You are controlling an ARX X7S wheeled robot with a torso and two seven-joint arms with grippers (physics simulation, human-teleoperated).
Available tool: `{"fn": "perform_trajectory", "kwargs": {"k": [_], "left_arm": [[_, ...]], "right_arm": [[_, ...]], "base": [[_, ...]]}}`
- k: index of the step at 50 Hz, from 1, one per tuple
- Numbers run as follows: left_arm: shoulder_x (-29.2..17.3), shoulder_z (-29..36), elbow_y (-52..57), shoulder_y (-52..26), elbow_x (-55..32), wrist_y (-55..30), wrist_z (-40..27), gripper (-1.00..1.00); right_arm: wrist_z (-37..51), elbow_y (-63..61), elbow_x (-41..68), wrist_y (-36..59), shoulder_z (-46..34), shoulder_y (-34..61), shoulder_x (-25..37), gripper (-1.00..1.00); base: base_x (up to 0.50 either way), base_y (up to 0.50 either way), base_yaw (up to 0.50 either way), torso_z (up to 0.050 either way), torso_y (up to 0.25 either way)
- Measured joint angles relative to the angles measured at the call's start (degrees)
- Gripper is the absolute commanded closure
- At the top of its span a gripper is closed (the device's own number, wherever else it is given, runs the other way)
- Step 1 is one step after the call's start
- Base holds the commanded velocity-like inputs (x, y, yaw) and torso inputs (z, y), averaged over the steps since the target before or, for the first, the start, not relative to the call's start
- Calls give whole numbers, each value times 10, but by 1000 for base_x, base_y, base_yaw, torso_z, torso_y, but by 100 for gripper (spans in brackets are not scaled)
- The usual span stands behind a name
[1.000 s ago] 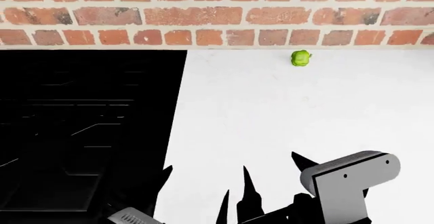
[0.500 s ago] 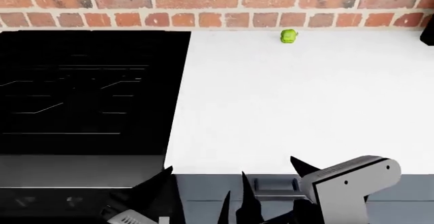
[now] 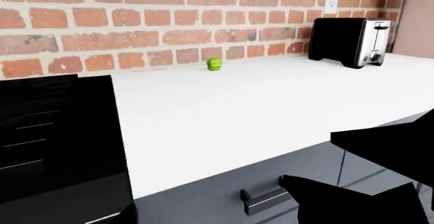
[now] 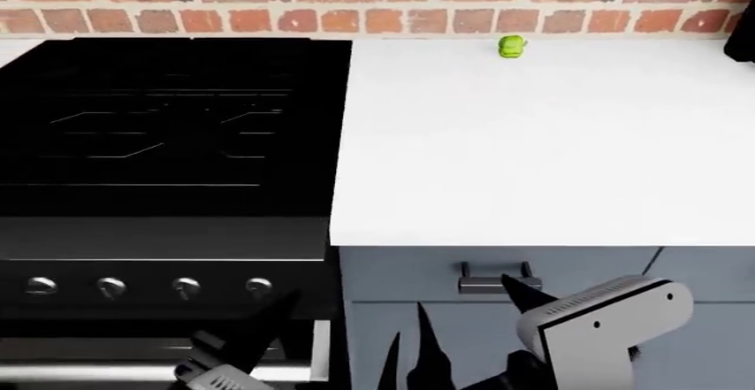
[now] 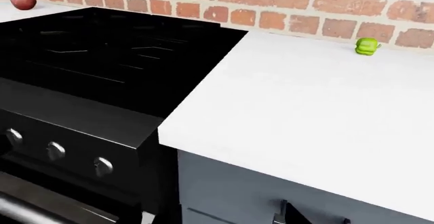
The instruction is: Pick the yogurt and jello cup from the counter and place them in the cabinets closest to them.
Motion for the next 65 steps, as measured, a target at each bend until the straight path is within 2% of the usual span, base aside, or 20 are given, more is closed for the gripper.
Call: {"fn": "perform_trajectory", "kwargs": {"k": [15, 39, 65], "left_arm": [[-9, -5, -5, 3, 0, 5, 7, -100], [-78, -16, 1, -12, -13, 18, 15, -100], [-87, -22, 11, -15, -18, 10, 10, -100]], "right_arm": [[0, 0, -12, 2, -11, 2, -3, -100], [-13, 6, -17, -9, -20, 5, 2, -100], [-15, 8, -21, -15, -26, 4, 1, -100]], "base": [[-1, 500, 0, 0, 0], [-1, 500, 0, 0, 0], [-1, 500, 0, 0, 0]]}}
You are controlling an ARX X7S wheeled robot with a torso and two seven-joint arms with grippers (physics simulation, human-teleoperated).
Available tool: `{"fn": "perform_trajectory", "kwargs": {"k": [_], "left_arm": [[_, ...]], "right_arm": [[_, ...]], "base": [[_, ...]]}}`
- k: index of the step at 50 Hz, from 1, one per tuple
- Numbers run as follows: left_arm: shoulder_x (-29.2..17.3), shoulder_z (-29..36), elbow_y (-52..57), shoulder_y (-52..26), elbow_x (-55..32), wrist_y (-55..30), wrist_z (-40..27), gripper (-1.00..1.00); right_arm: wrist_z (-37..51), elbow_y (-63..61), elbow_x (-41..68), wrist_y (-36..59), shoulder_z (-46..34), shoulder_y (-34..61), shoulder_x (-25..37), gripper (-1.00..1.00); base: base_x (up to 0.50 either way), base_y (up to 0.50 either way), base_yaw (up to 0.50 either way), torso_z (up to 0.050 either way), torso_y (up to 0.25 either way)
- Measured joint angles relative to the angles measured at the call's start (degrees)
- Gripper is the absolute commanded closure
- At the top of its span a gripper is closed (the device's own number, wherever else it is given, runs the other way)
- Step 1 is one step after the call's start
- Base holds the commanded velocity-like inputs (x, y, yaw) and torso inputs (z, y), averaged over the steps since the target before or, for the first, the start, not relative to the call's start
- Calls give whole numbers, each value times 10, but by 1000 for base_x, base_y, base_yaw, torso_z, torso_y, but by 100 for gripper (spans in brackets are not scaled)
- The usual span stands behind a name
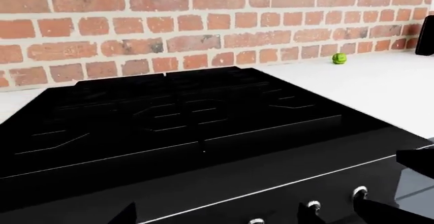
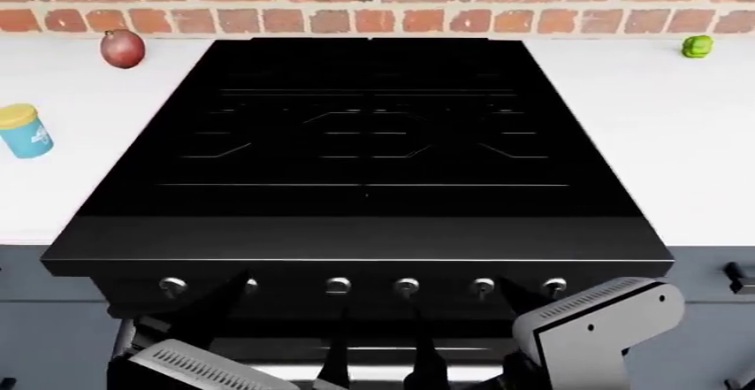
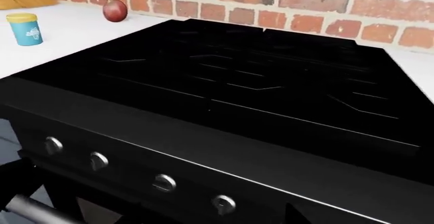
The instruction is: Pick the yogurt and jello cup from the counter and place them in the cabinets closest to them.
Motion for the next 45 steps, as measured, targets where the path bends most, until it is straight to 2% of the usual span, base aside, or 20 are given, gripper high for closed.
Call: {"fn": "perform_trajectory", "kwargs": {"k": [45], "left_arm": [[-8, -6, 6, 4, 4, -1, 2, -100]], "right_arm": [[7, -1, 8, 4, -8, 12, -8, -100]], "base": [[-1, 500, 0, 0, 0]]}}
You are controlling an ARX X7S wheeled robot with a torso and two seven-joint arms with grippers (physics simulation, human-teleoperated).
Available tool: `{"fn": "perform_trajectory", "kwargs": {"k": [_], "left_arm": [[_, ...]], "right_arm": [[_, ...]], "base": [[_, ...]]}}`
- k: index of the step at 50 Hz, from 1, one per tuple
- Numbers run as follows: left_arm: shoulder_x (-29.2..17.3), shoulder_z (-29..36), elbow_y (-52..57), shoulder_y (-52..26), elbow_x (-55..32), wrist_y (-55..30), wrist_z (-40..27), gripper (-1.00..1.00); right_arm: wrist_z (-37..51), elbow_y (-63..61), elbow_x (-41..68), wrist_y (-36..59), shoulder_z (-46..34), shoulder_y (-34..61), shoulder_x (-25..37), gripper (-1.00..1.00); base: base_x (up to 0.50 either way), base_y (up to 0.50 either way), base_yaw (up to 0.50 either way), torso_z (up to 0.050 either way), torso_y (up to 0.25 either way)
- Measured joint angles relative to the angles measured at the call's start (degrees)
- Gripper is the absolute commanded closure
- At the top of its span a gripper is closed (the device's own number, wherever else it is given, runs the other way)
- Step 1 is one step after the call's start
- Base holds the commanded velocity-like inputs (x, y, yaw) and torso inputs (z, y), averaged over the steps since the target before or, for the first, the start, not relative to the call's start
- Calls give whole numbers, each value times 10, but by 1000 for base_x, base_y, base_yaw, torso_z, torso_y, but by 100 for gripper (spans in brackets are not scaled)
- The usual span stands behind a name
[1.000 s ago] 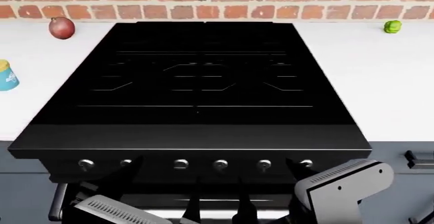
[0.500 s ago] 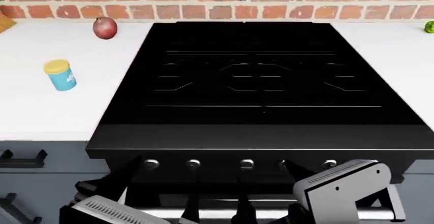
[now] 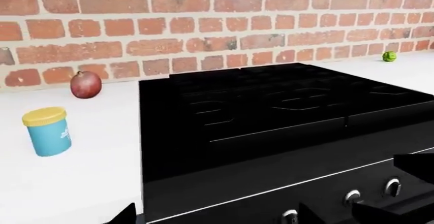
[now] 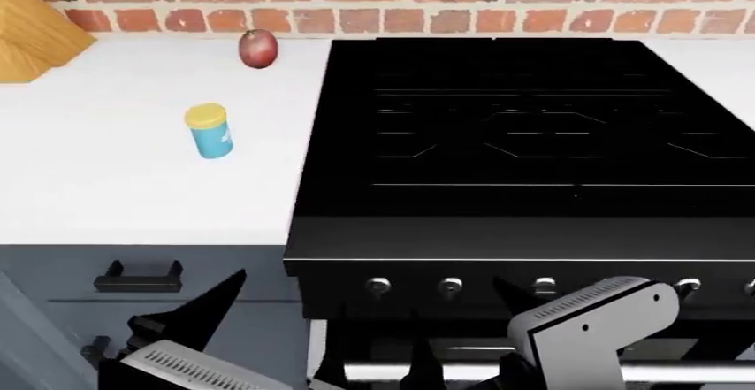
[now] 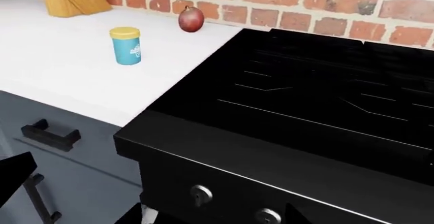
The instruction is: Pick the yogurt and jello cup from the counter and place them in the cabinets closest to them.
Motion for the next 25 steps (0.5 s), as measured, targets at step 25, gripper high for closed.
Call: {"fn": "perform_trajectory", "kwargs": {"k": [25], "left_arm": [[6, -2, -1, 2, 0, -3, -1, -100]], "right_arm": [[-3, 1, -5, -4, -6, -1, 2, -100]], "base": [[-2, 500, 0, 0, 0]]}}
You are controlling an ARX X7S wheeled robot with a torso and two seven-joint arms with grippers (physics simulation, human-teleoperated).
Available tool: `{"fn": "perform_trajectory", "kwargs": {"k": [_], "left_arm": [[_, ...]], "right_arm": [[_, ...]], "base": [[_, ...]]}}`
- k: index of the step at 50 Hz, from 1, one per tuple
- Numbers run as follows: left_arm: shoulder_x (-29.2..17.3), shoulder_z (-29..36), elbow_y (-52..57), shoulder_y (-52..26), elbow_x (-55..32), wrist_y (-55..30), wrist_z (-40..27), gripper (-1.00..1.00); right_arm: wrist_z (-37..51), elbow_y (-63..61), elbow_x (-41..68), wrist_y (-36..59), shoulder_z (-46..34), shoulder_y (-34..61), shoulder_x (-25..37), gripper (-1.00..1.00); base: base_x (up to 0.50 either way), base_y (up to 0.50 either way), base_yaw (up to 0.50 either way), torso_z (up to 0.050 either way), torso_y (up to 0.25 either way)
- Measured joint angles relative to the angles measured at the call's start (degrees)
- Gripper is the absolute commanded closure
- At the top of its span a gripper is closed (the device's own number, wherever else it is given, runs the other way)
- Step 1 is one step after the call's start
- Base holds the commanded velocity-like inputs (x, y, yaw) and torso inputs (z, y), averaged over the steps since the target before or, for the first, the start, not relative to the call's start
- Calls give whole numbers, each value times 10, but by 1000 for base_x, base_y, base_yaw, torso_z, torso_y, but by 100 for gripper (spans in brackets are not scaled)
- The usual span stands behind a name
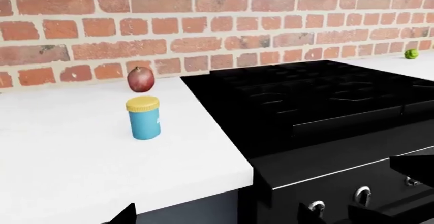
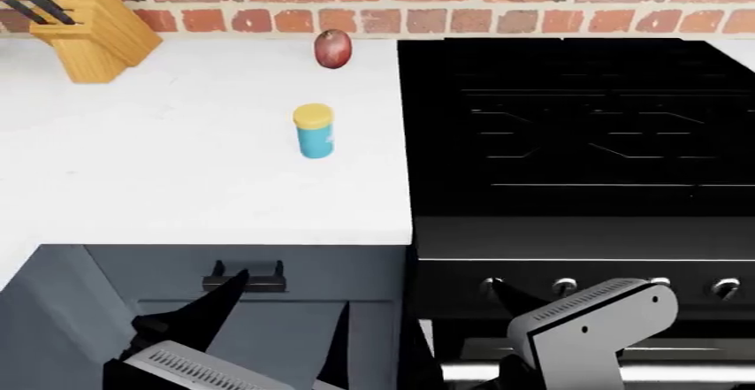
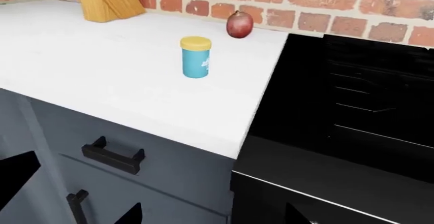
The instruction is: Pick the yogurt and jello cup from the counter and place them in the cabinets closest to them.
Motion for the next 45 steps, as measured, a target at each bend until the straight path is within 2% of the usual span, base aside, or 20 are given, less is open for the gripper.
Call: {"fn": "perform_trajectory", "kwargs": {"k": [31, 45], "left_arm": [[1, -3, -2, 1, -3, -2, 5, -100], [1, -5, -2, 2, -3, -3, 5, -100]], "right_arm": [[-2, 3, 0, -3, -5, 3, -1, -100], [-7, 3, -1, -5, -8, 2, -1, -100]], "base": [[-2, 500, 0, 0, 0], [0, 34, 0, 0, 0]]}}
